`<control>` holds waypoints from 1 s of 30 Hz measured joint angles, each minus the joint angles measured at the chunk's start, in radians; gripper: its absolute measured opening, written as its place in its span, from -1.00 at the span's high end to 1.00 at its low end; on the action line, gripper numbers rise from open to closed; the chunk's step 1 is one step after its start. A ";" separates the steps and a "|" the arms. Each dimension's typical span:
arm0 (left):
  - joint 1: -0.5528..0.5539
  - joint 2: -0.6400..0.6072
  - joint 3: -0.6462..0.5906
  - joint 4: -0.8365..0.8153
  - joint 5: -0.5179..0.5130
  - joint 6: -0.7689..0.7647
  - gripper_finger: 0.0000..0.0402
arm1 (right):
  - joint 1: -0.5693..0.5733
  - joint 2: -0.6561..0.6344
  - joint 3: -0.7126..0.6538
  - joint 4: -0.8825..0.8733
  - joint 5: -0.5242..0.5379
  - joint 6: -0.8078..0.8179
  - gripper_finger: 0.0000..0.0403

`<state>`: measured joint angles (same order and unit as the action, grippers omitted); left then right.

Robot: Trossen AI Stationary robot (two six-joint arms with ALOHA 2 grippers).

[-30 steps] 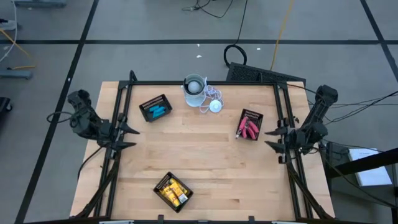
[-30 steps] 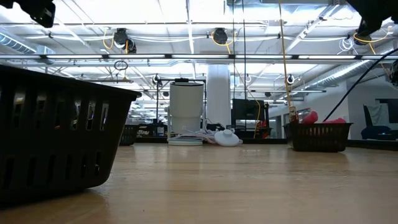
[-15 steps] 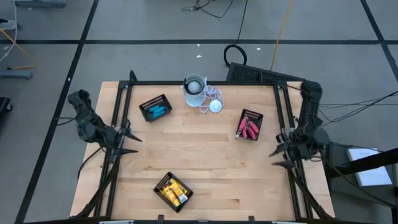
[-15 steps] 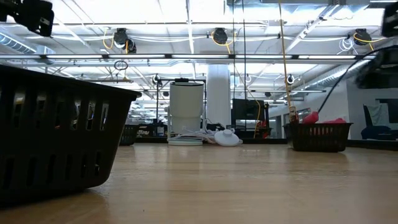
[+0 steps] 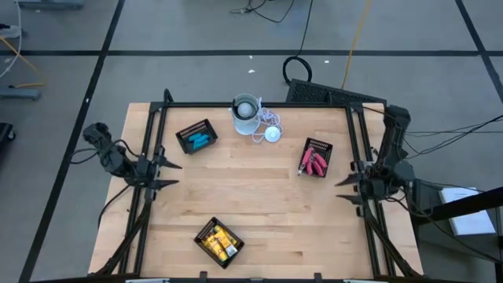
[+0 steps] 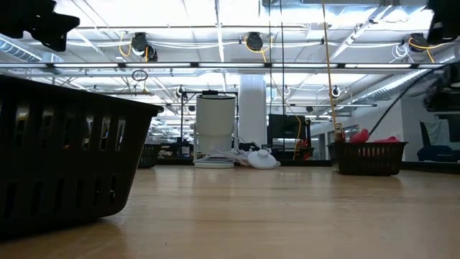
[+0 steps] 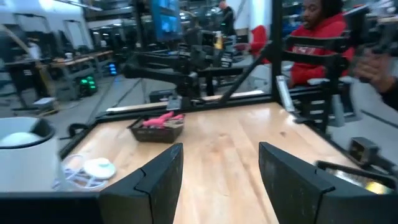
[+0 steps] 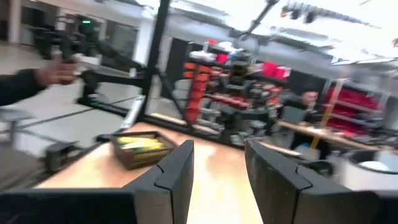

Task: Pick & Place School Supplies
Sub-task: Return to Home Position

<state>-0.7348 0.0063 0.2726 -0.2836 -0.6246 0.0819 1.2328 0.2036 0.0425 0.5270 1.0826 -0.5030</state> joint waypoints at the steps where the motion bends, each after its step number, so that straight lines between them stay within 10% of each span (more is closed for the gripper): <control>1: 0.019 0.000 0.000 0.000 0.000 0.004 -0.05 | -0.040 -0.016 0.000 -0.009 -0.027 -0.014 0.33; 17: 0.376 0.000 -0.024 0.028 0.275 0.026 -0.05 | -0.673 -0.199 -0.001 -0.355 -0.437 0.145 0.33; 30: 0.589 0.000 -0.024 -0.066 0.598 -0.003 -0.05 | -0.769 -0.199 -0.001 -0.436 -0.618 0.213 0.33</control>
<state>-0.1456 0.0063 0.2486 -0.3496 -0.0261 0.0784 0.4641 0.0047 0.0418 0.0907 0.4650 -0.2900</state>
